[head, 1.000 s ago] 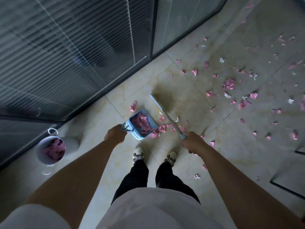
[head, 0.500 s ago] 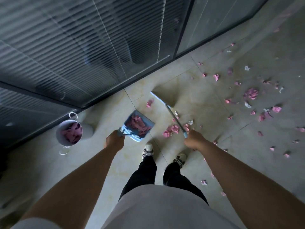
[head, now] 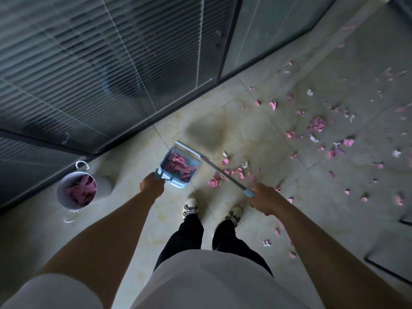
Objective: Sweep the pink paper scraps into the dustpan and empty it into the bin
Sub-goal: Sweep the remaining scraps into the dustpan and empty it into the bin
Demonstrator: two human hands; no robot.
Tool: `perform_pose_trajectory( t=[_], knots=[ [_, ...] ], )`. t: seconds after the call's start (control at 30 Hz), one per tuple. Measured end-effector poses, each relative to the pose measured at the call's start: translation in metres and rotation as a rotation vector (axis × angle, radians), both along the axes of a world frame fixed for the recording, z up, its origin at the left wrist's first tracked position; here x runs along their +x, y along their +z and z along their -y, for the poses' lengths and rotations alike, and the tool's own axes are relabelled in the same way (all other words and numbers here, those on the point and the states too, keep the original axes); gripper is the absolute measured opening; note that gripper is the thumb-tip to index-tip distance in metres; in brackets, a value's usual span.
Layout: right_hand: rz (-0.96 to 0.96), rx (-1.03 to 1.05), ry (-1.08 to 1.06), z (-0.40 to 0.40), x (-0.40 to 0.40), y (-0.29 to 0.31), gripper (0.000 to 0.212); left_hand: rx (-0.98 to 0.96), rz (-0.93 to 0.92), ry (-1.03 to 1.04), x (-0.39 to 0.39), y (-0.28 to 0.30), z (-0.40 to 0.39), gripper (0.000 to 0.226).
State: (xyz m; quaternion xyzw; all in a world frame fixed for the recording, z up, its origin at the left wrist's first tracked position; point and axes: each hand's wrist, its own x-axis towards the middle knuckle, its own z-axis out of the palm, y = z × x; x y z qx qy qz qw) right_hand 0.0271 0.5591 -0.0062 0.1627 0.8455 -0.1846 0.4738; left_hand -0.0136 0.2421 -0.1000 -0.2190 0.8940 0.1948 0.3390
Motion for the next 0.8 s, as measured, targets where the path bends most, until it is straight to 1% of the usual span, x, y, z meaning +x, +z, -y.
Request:
perform_pose_trajectory(
  t=[0.1, 0.23, 0.37, 0.47, 0.53, 0.63, 0.8],
  knots=[
    [-0.034, 0.012, -0.092, -0.012, 0.016, -0.006, 0.046, 0.02, -0.011, -0.018, -0.004, -0.005, 0.004, 0.031],
    [-0.049, 0.081, -0.21, -0.027, 0.034, -0.013, 0.042, 0.025, 0.001, -0.094, -0.008, -0.01, 0.009, 0.032],
    [-0.045, 0.196, -0.256, -0.042, 0.052, -0.02, 0.037, -0.002, 0.042, -0.268, -0.015, -0.014, 0.015, 0.039],
    [-0.02, 0.245, -0.353, -0.051, 0.063, -0.028, 0.029, -0.008, 0.044, -0.353, -0.02, -0.011, 0.015, 0.044],
    [0.001, 0.249, -0.424, -0.054, 0.066, -0.032, 0.028, -0.004, 0.044, -0.444, -0.024, -0.008, 0.014, 0.046],
    [0.05, 0.219, -0.462, -0.048, 0.068, -0.031, 0.032, 0.017, 0.081, -0.606, -0.028, -0.008, 0.012, 0.047],
    [0.139, 0.133, -0.464, -0.035, 0.072, -0.022, 0.035, 0.035, 0.126, -0.74, -0.023, -0.011, -0.006, 0.044]
  ],
)
